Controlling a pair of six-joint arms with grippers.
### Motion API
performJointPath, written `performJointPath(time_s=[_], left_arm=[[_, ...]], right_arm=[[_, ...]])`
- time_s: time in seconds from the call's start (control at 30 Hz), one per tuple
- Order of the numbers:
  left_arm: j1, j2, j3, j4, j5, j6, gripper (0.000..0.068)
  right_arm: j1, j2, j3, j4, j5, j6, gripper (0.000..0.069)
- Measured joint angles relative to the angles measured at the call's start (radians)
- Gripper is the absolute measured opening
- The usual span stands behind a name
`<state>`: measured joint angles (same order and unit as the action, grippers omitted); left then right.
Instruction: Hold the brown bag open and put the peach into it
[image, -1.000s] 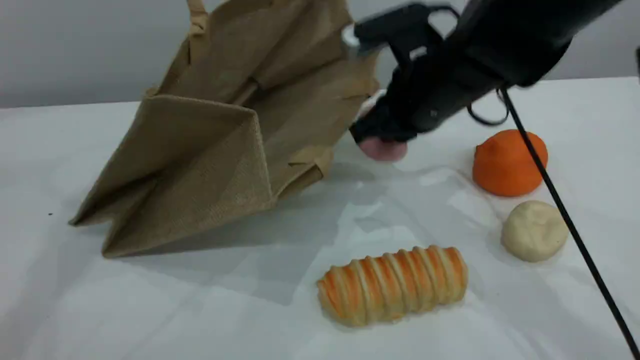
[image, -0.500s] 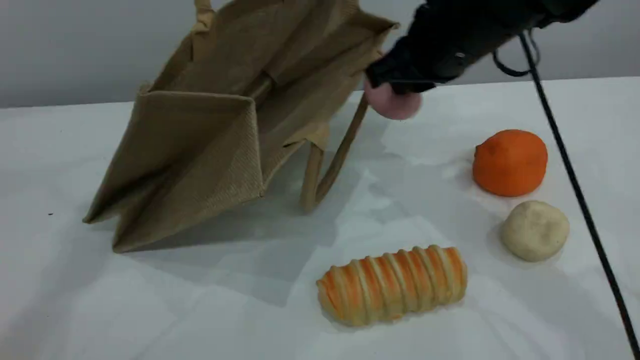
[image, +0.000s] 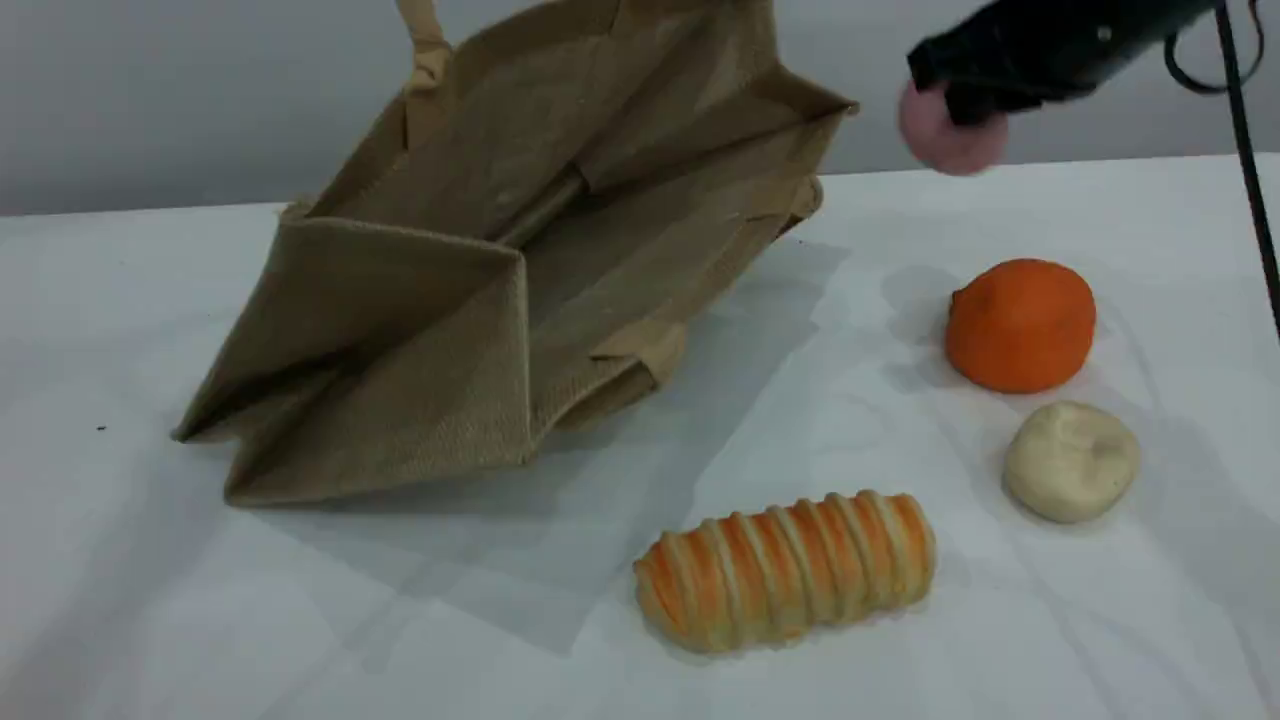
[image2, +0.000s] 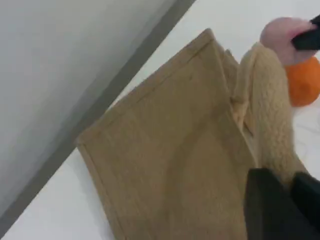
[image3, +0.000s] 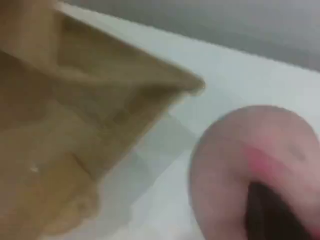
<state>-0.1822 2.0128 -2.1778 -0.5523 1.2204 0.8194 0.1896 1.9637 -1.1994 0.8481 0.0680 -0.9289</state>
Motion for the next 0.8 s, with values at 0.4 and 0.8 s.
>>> performJointPath(time_s=[0.4,0.8], left_arm=[[-0.046,0.0,0.028,-0.025,0.0,0.005,0.0085],[-0.142,-0.001,0.056,-0.021,0.001,0.026,0.0085]], right_arm=[[0.001,-0.284,0.221,0.015,-0.036,0.002,0.0022],[0.12,-0.368,0.365,0.016,-0.015,0.001,0.0022]])
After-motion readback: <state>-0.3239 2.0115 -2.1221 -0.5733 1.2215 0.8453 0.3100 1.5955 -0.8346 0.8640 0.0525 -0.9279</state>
